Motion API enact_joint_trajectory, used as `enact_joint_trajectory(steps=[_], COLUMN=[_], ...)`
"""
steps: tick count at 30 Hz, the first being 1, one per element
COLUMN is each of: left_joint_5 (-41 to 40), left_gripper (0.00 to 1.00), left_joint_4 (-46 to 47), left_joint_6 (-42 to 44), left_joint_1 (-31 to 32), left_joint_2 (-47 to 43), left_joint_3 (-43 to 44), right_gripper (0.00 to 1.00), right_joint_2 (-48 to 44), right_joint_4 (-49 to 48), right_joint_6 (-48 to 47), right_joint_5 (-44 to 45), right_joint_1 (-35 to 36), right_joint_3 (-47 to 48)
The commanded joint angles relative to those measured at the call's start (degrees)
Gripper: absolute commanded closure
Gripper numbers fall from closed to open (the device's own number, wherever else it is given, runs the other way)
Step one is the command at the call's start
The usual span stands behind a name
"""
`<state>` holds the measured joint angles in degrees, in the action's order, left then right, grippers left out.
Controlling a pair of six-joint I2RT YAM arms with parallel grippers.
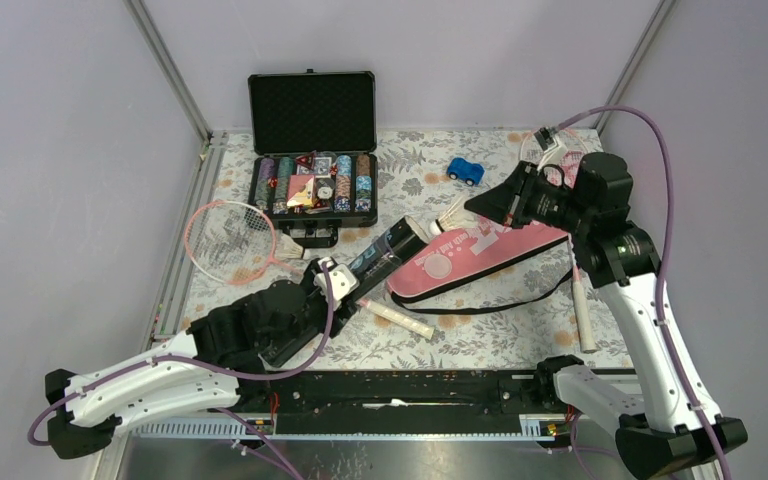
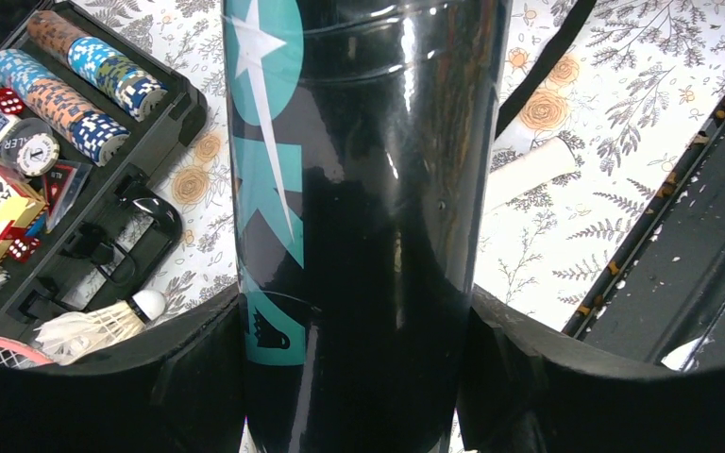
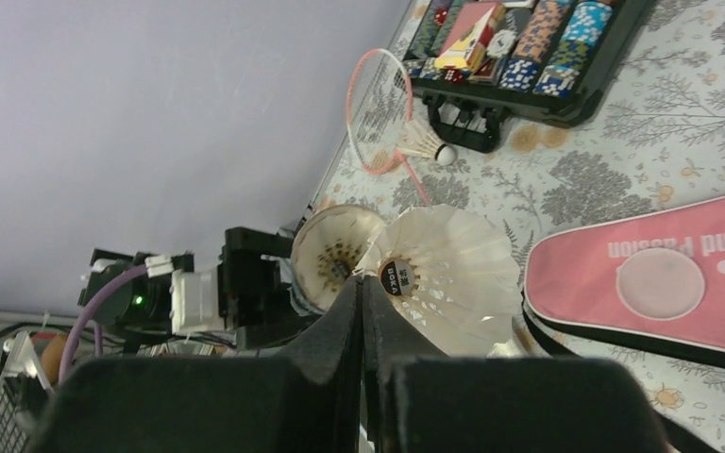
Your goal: Pack up the badminton gear
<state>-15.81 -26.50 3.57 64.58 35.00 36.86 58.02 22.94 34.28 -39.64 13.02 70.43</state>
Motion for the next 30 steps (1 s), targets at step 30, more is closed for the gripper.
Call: enact_joint_trajectory(steps=[30], left_joint_5=[8.8], left_gripper=[0.63], left_joint_4=[12.3], left_joint_6=[0.0], left_joint_1=[0.1], left_joint_2=[-6.5], left_joint_3=[-1.0], right_gripper=[1.00], right_joint_2=[-1.1], right_joint_4=[-7.2], right_joint_6=[6.1], right_joint_5=[-6.3], right_joint_1=[14.1], right_joint_3=[-6.3])
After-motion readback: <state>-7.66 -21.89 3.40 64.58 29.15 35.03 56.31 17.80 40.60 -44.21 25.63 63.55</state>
